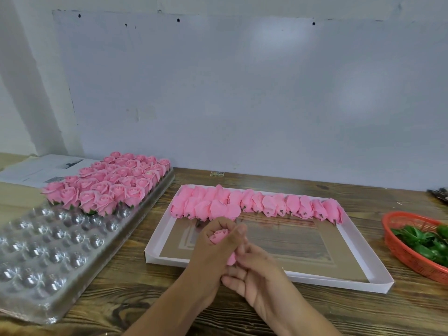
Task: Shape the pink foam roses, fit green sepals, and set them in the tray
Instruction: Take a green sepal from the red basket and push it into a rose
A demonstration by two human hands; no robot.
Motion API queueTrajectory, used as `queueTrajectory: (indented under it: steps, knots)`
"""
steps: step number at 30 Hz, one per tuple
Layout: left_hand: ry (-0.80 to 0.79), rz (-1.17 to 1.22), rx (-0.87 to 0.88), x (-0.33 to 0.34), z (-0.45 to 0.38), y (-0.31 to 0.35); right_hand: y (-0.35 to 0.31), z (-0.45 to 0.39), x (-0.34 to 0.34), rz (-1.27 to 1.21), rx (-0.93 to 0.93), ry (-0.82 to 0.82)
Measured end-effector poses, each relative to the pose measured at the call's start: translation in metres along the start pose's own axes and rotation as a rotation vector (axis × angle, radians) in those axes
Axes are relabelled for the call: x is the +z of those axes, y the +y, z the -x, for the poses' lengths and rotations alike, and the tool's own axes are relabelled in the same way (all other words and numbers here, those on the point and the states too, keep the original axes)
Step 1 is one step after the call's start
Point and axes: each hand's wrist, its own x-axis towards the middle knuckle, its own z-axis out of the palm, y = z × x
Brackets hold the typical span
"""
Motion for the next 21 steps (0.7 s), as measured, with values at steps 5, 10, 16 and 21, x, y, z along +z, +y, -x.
queueTrajectory:
  steps: [5,10,16,21]
  knots:
    - [-0.007,-0.009,-0.002,-0.001,-0.001,-0.007,0.003,0.001,0.002,0.071,-0.046,-0.009]
    - [0.005,-0.170,0.100,-0.002,-0.003,-0.006,-0.004,0.002,-0.001,-0.053,0.113,-0.051]
    - [0.082,-0.528,0.345,-0.006,-0.002,-0.006,-0.009,0.001,-0.008,-0.045,0.268,-0.124]
    - [0.167,-0.603,0.353,-0.007,-0.002,-0.012,-0.009,0.001,-0.010,0.082,0.317,-0.131]
